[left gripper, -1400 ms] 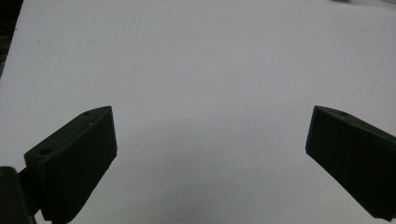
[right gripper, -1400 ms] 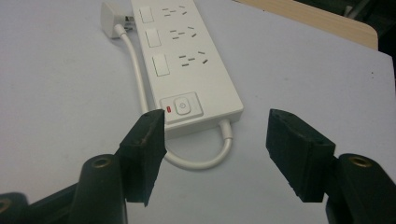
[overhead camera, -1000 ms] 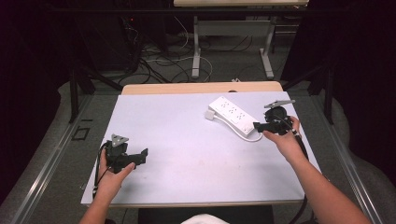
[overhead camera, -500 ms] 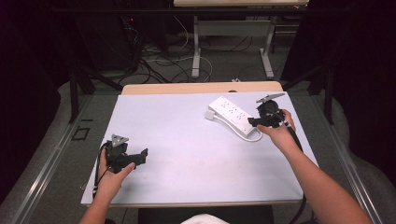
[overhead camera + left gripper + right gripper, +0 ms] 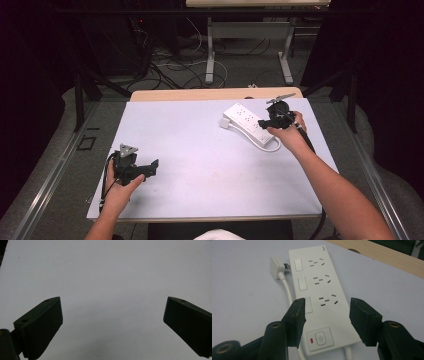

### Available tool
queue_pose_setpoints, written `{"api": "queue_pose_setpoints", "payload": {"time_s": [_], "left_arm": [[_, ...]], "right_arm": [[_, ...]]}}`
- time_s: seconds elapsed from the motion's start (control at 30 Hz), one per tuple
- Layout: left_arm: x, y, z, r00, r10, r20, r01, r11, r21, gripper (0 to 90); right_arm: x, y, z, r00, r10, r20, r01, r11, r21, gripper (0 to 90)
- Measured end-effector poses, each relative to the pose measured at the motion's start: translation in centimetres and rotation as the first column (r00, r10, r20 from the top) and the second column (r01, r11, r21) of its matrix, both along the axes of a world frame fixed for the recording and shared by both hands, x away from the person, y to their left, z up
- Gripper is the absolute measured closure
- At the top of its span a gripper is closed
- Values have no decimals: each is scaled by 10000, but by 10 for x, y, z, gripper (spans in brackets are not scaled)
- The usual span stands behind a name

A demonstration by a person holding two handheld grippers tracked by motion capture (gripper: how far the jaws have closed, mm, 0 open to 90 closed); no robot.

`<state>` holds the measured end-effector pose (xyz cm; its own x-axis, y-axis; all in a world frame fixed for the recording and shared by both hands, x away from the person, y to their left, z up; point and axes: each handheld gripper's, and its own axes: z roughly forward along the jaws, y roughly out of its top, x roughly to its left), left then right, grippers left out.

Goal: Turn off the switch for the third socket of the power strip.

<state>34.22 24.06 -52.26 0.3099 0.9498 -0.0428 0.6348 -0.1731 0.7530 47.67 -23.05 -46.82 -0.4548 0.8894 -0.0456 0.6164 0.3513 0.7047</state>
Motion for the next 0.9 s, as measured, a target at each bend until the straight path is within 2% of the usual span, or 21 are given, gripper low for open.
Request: {"api": "queue_pose_setpoints", "payload": {"time_s": [0.33,0.6,0.83,0.9], "left_arm": [[0,1,0,10000,68,23,-68,10000,-38,23],[0,1,0,10000,79,13,-79,10000,-18,23],[1,2,0,10000,77,-12,-77,10000,-4,23],[1,2,0,10000,56,-27,-56,10000,31,23]], "right_arm": [[20,15,4,9997,-3,-245,4,10000,43,469],[29,25,5,9995,-25,-312,28,10000,80,490],[36,34,-3,9997,-11,-233,19,9993,367,522],[38,36,-6,9997,30,-259,-22,9995,302,530]]}}
